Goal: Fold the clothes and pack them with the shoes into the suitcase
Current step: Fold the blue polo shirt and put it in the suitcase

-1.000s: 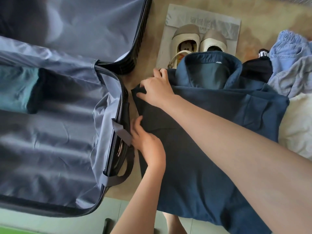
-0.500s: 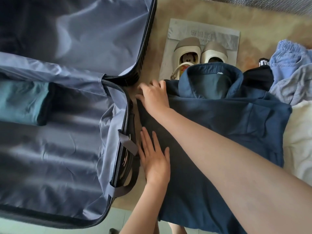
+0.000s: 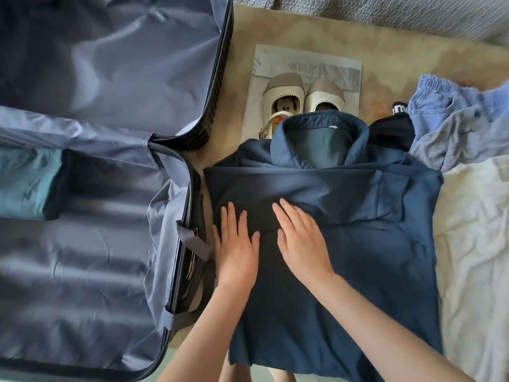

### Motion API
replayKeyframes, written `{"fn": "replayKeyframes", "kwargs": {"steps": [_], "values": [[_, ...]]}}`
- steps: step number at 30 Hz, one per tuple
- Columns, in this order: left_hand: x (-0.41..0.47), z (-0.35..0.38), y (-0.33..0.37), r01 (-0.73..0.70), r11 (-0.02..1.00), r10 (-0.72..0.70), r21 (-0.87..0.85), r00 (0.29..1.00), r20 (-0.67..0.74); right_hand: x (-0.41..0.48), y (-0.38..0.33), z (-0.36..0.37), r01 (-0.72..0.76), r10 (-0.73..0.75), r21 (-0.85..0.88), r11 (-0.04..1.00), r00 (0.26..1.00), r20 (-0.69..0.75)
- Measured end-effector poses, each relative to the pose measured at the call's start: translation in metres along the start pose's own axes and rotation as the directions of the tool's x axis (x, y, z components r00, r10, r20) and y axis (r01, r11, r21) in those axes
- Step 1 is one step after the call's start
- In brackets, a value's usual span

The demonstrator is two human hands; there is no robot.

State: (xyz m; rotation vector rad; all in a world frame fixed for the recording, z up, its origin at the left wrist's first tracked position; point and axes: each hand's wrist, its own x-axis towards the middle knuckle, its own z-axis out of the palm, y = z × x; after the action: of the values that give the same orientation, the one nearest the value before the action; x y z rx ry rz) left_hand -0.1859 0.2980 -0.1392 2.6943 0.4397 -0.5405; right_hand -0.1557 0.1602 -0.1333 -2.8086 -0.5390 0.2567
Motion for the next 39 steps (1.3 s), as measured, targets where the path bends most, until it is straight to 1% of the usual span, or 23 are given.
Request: {"fn": "replayKeyframes", "kwargs": {"steps": [2,3,5,6,8,11,13,14,16,18,20,22,24,26,28,29,30,32,33,34,35,37,39], "values": [[0.003,-0.003,-0.002,0.001,1.000,-0.002,-0.017,1.000,-0.010,-0.003,0.003,0.008,-0.002,0.003,-0.010,1.000,0.996,0.092],[0.006,-0.006,-0.002,-0.021,0.999,0.018,-0.042,0.997,-0.071,-0.003,0.003,0.009,0.004,-0.004,0.003,1.000,0.994,0.110],[0.013,-0.014,0.000,-0.107,0.990,0.085,-0.095,0.975,-0.206,-0.005,0.002,0.005,0.000,-0.004,0.041,0.999,0.996,0.090],[0.018,-0.017,0.003,-0.131,0.987,0.113,-0.088,0.975,-0.193,-0.007,0.003,0.001,-0.017,0.014,0.053,0.998,0.998,0.066],[0.029,-0.020,0.007,-0.140,0.987,0.134,-0.077,0.988,-0.072,-0.014,0.008,-0.005,-0.090,0.090,0.030,0.995,0.996,0.011],[0.048,-0.026,0.009,-0.103,0.995,0.101,0.013,0.989,0.111,-0.023,0.029,-0.011,-0.289,0.289,-0.003,0.957,0.956,-0.039],[0.058,-0.030,0.007,-0.093,0.993,0.082,0.076,0.986,0.143,-0.026,0.046,-0.012,-0.363,0.364,0.029,0.931,0.931,-0.039],[0.062,-0.033,0.007,-0.080,0.994,0.068,0.074,0.986,0.150,-0.027,0.055,-0.012,-0.379,0.380,0.063,0.923,0.925,-0.009],[0.070,-0.039,0.008,-0.072,0.996,0.056,0.061,0.971,0.233,-0.028,0.068,-0.012,-0.370,0.366,0.108,0.923,0.929,0.061],[0.073,-0.040,0.007,-0.088,0.990,0.048,0.112,0.948,0.315,-0.032,0.077,-0.013,-0.343,0.340,0.111,0.933,0.939,0.049],[0.073,-0.040,0.005,-0.084,0.982,0.033,0.170,0.959,0.283,-0.038,0.082,-0.017,-0.350,0.353,0.132,0.927,0.936,0.001],[0.068,-0.039,0.005,-0.076,0.971,0.039,0.225,0.986,0.161,-0.044,0.088,-0.021,-0.372,0.379,0.133,0.919,0.925,-0.026],[0.060,-0.034,0.006,-0.128,0.959,0.111,0.254,0.991,0.078,-0.048,0.096,-0.021,-0.393,0.393,0.086,0.916,0.919,0.011],[0.060,-0.030,0.006,-0.205,0.954,0.172,0.219,0.972,0.162,-0.049,0.102,-0.019,-0.388,0.384,0.017,0.921,0.916,0.113],[0.065,-0.029,0.004,-0.217,0.953,0.156,0.211,0.950,0.271,-0.046,0.106,-0.017,-0.372,0.372,-0.034,0.928,0.910,0.182],[0.067,-0.030,0.003,-0.209,0.957,0.151,0.201,0.952,0.267,-0.044,0.106,-0.017,-0.371,0.371,-0.033,0.928,0.910,0.186],[0.068,-0.032,0.003,-0.203,0.965,0.164,0.167,0.962,0.220,-0.043,0.106,-0.018,-0.374,0.371,-0.015,0.927,0.912,0.175],[0.063,-0.034,0.004,-0.180,0.983,0.179,0.031,0.983,0.032,-0.046,0.101,-0.019,-0.382,0.376,0.051,0.923,0.921,0.102],[0.058,-0.035,0.005,-0.149,0.988,0.147,-0.050,0.988,-0.051,-0.050,0.097,-0.019,-0.384,0.381,0.092,0.919,0.923,0.048],[0.053,-0.035,0.005,-0.097,0.987,0.086,-0.129,0.992,-0.088,-0.055,0.091,-0.018,-0.387,0.390,0.137,0.912,0.921,0.007],[0.048,-0.035,0.004,-0.026,0.980,0.010,-0.196,0.997,-0.081,-0.062,0.081,-0.016,-0.389,0.398,0.178,0.904,0.917,-0.015],[0.041,-0.034,0.002,0.122,0.944,-0.128,-0.308,0.992,0.000,-0.078,0.055,-0.012,-0.389,0.407,0.251,0.886,0.913,-0.024],[0.039,-0.037,0.001,0.247,0.865,-0.235,-0.437,0.969,0.081,-0.092,0.025,-0.008,-0.370,0.399,0.323,0.871,0.916,-0.027]]}}
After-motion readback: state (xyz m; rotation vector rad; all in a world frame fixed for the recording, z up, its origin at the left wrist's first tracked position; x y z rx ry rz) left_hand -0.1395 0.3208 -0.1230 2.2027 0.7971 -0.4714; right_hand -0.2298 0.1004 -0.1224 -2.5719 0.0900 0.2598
